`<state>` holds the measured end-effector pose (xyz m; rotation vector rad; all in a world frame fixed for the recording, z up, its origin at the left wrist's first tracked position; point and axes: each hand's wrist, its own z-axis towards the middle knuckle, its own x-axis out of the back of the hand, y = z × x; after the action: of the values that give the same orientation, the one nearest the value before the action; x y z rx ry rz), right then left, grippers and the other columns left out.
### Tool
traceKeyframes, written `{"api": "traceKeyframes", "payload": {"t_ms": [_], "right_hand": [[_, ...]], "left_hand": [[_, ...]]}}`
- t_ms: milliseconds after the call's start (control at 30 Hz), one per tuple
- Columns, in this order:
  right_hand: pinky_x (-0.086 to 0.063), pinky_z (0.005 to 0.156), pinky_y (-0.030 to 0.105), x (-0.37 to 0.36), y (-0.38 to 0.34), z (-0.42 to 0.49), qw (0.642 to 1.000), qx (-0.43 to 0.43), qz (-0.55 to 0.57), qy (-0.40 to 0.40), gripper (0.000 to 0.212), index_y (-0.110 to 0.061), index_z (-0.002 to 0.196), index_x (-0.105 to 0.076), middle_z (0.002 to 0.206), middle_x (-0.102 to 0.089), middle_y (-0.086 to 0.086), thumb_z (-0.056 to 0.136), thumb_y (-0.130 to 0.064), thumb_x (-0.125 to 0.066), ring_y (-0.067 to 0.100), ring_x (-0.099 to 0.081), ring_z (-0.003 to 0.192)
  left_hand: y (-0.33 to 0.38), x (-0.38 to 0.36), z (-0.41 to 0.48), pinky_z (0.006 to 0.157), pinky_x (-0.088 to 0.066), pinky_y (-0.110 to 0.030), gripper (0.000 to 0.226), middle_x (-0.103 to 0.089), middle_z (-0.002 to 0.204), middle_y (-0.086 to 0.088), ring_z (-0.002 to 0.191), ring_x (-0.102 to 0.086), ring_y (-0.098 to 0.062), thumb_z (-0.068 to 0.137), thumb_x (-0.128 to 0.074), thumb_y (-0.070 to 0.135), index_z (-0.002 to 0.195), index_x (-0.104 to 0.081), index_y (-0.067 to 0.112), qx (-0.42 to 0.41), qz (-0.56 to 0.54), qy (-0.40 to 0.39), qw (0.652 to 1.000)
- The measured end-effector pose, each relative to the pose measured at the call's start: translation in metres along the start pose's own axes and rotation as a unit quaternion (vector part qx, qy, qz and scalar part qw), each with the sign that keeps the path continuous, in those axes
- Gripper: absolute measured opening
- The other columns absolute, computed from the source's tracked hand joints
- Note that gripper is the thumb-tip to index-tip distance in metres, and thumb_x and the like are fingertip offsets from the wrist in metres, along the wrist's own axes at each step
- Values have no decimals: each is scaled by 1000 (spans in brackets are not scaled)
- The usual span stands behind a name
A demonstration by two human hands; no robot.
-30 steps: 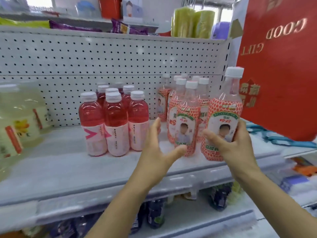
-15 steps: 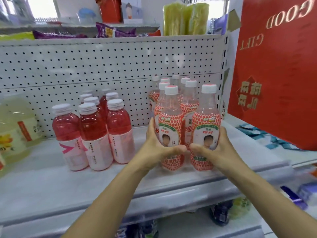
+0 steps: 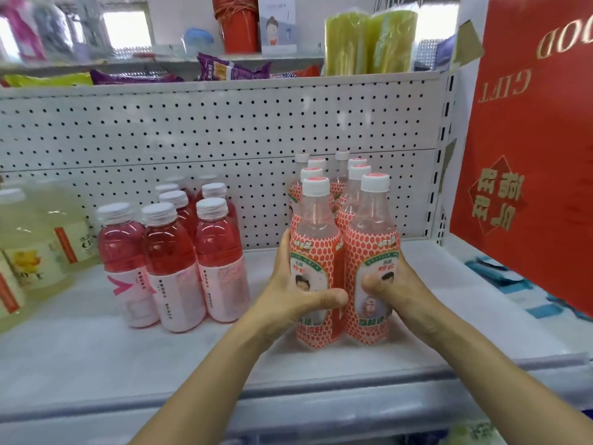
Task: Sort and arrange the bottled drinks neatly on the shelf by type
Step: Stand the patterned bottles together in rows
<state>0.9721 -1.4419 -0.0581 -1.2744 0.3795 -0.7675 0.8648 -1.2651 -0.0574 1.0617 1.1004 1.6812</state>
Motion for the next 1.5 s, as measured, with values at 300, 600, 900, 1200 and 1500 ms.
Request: {"api": "traceKeyframes", "payload": {"t_ms": [300,600,900,1200,1500], "right_hand": [[-54,99,41,-8,2,8,997,31,-10,-69,128,-32,152,-23,133,-63,-1,48,-59,-91,15,-64,118],[-38,112,52,-68,-5,8,995,41,5,-91,115,-71,139,-7,151,-42,-12,50,-75,-80,15,-48,134],[-21,120,55,-86,-11,8,992,29,-42,-112,117,-61,146,4,163,-4,-21,45,-104,-39,13,-16,149],[-36,110,41,17,-63,73,957,168,-120,202,67,-24,144,-31,134,-36,-6,90,-51,-61,15,-34,131],[-57,79,35,52,-84,124,961,93,-248,73,32,-18,130,-53,107,-59,0,99,-19,-57,12,-61,86]], "left_hand": [[3,-9,-31,105,-48,-50,130,-57,138,6,123,-60,-12,47,-98,44,149,-17,48,3,22,142,990],[12,18,-81,98,-53,-50,116,-54,139,-2,122,-61,-18,44,-97,58,141,-35,46,6,107,257,960],[21,26,-91,97,-54,-48,113,-62,127,4,114,-64,-14,38,-95,61,134,-42,38,31,124,336,933],[107,-15,-73,115,-30,-29,59,-41,136,-11,134,-42,-21,87,-65,33,136,-36,16,-330,339,431,769],[197,-6,66,106,-41,-31,47,-49,144,4,125,-51,-11,99,-56,37,143,-47,23,-27,496,81,864]]}}
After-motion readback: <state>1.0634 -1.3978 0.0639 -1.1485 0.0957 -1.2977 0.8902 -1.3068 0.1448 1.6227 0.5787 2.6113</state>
